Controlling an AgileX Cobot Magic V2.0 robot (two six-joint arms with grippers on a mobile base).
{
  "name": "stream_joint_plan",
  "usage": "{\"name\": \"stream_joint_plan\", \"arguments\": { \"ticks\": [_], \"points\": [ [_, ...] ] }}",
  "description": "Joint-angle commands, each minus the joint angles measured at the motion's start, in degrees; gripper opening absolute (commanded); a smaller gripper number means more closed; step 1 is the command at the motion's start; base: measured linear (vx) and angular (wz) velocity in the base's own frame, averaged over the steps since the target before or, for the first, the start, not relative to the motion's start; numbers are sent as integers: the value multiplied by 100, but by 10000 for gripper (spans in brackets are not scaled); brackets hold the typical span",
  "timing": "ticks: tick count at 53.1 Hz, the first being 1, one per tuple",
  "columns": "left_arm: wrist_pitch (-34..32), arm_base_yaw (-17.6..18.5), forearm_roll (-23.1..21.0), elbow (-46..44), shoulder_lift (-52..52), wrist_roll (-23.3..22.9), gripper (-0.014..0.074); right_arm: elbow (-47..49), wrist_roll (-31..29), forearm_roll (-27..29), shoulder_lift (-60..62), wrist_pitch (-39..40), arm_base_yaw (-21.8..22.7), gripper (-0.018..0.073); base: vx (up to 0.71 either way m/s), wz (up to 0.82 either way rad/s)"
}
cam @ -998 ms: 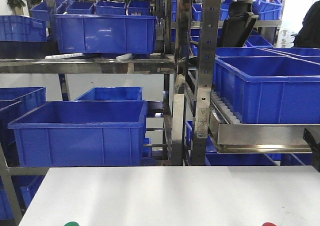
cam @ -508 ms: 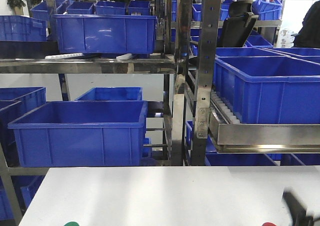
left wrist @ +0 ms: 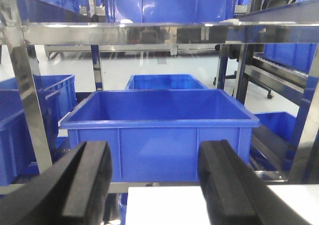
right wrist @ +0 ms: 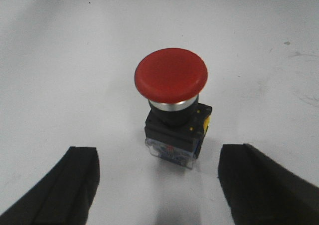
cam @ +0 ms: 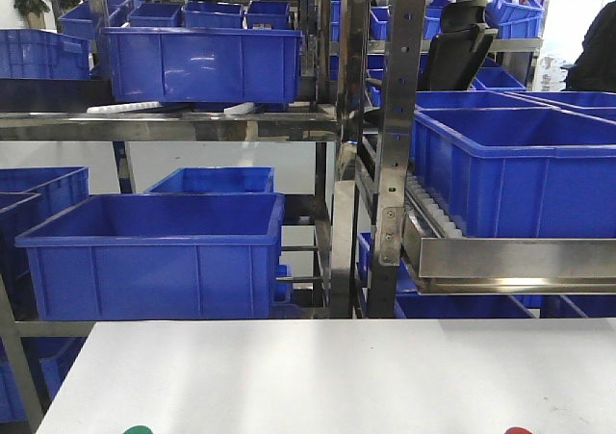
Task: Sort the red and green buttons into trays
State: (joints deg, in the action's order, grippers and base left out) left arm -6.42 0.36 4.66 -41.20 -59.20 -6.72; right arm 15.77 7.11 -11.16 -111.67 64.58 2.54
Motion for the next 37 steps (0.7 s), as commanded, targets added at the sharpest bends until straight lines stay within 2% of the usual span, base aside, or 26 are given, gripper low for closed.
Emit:
{"name": "stream_joint_plan", "arguments": {
  "ticks": [1,12,15,19,27,37],
  "points": [
    [-428,1,-48,-190,65,-47,514,378,-77,-91,-136,1220,22,538,0,0],
    [-428,1,-48,-190,65,-47,514,1112,-43,-96,-704,1220,22,536,0,0],
    [-428,1,-48,-190,65,-47,514,1237,-18,-96,-775,1220,22,511,0,0],
    [-428,1,-48,-190,65,-47,514,1252,-18,-60,-768,1220,22,408,0,0],
    [-481,1,-54,-190,65,-56,514,1095,-18,-81,-756,1220,22,-18,0,0],
    [-282,14,-31,-183,65,-43,514,774,-21,-113,-762,1214,22,-16,0,0]
  ]
}}
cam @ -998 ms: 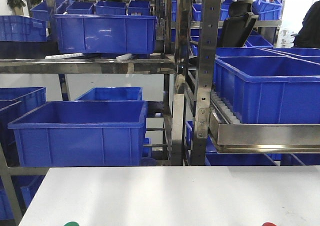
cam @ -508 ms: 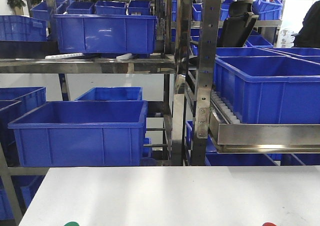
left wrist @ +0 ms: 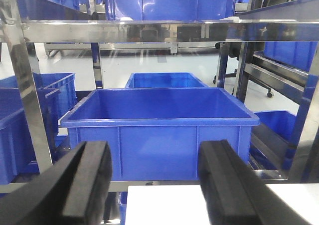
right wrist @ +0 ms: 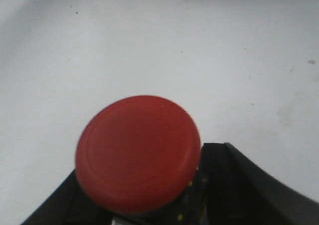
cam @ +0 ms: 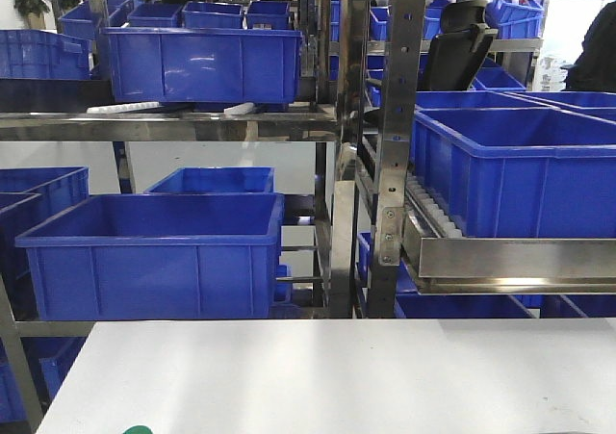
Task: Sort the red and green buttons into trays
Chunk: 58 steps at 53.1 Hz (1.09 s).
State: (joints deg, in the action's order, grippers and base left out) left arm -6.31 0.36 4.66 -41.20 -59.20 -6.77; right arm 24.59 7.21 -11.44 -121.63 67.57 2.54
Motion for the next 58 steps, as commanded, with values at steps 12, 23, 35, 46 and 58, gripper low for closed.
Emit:
{"name": "stream_joint_plan", "arguments": {
  "ticks": [12,23,35,46,58],
  "points": [
    [-368,636,312,964,51,3,514,-270,-46,-5,229,893,22,-14,0,0],
    [-2247,819,773,2547,-739,7,514,-270,-46,-5,221,919,22,-13,0,0],
    [-4852,819,768,2983,-2594,137,514,-270,-46,-5,221,919,22,-13,0,0],
    [-5827,819,754,2558,-4018,93,514,-270,-46,-5,221,919,22,-13,0,0],
    [-6013,819,1164,2055,-4709,111,514,-270,-46,0,221,919,22,-13,0,0]
  ]
}}
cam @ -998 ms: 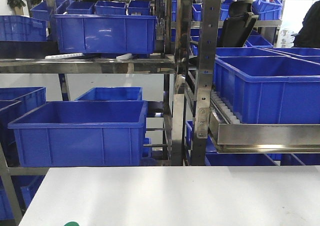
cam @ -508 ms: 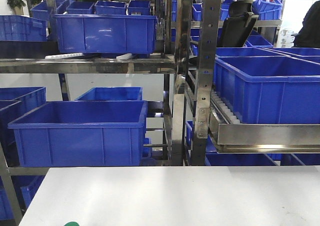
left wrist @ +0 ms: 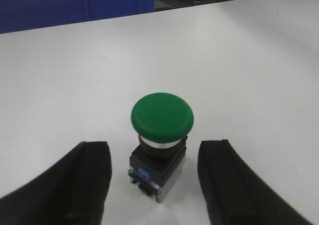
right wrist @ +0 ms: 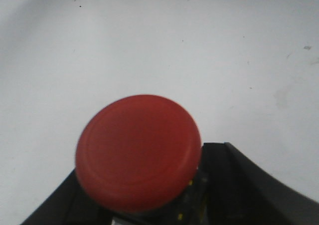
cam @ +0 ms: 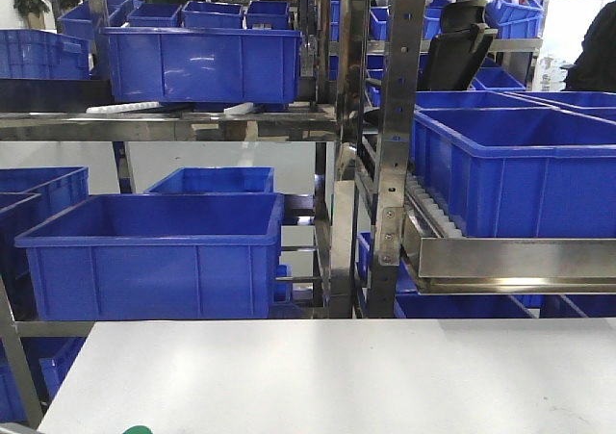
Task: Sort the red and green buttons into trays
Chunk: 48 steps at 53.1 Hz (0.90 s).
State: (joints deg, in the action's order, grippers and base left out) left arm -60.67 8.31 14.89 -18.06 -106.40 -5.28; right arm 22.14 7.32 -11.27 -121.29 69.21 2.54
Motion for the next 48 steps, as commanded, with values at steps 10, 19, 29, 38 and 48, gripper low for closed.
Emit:
{"name": "stream_joint_plan", "arguments": {
  "ticks": [10,19,29,38,48],
  "points": [
    [-489,5,178,-663,-297,-44,514,-25,-57,-18,187,755,22,-13,0,0],
    [-258,5,184,-938,-512,-231,514,-25,-57,-18,187,755,22,-13,0,0],
    [-216,5,486,-1079,-723,-243,491,-25,-57,-18,187,755,22,-13,0,0],
    [-217,5,735,-1135,-745,-187,323,-25,-57,-18,187,755,22,-13,0,0],
    [59,5,431,-1128,-265,-426,-7,-25,-38,-71,194,755,22,-11,0,0]
  ]
}}
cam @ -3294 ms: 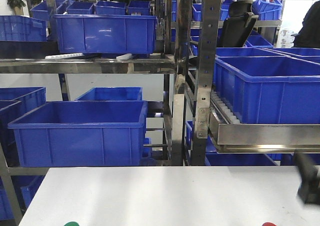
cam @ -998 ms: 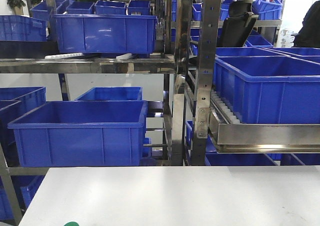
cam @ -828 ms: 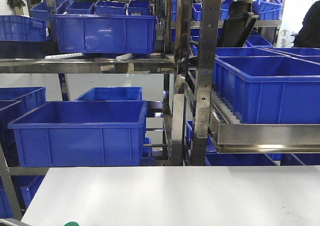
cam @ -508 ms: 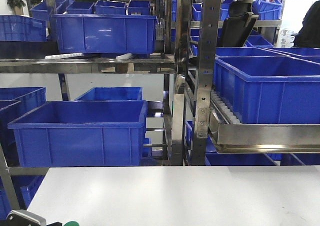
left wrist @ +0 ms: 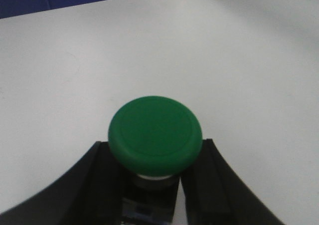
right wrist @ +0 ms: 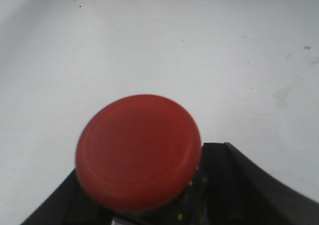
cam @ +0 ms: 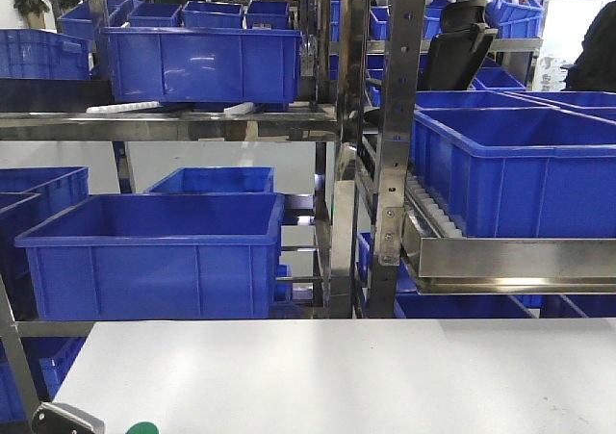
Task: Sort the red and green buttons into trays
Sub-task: 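Grasp the green-capped button with the left gripper and lift both buttons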
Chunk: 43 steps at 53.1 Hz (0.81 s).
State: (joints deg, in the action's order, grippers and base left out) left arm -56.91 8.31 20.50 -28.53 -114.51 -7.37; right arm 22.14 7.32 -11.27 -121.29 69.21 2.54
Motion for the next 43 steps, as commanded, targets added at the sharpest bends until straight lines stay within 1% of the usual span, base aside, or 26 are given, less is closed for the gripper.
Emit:
{"name": "stream_joint_plan", "arguments": {
  "ticks": [1,5,13,15,18,21,24,30,33,36,40,43],
  "points": [
    [-253,5,-130,-81,659,-277,-7,-25,-20,-108,209,749,22,-10,0,0],
    [108,5,-130,-81,1038,-533,-7,-25,145,-242,301,736,22,-10,0,0],
    [1051,5,-106,-86,1933,-928,-6,-25,1018,-424,749,578,22,-10,0,0],
    [1431,5,-84,-111,2187,-1086,-6,-25,1326,-424,923,474,22,-10,0,0],
    [2016,5,-22,-188,2577,-1318,-6,-25,1604,-418,1238,304,22,-10,0,0],
    [2630,5,166,-304,2893,-1577,-6,21,1760,-433,1538,105,22,-10,0,0],
    [3276,5,482,-456,3225,-1929,-6,81,1810,-558,1905,-162,22,-10,0,0],
    [4129,11,1175,-680,3810,-2599,-6,246,1963,-1020,2709,-966,22,-10,0,0],
    [4444,36,1448,-719,4107,-2973,-6,351,2118,-1327,3130,-1561,22,-10,0,0],
    [4693,114,1678,-714,4361,-3238,-6,459,2333,-1551,3632,-2222,22,-10,0,0],
    [5089,301,1775,-714,4707,-3328,-6,591,2653,-1864,4329,-3106,22,-10,0,0],
    [5399,499,1775,-714,4933,-3328,-6,615,2816,-2096,4831,-3581,22,-10,0,0]
  ]
}}
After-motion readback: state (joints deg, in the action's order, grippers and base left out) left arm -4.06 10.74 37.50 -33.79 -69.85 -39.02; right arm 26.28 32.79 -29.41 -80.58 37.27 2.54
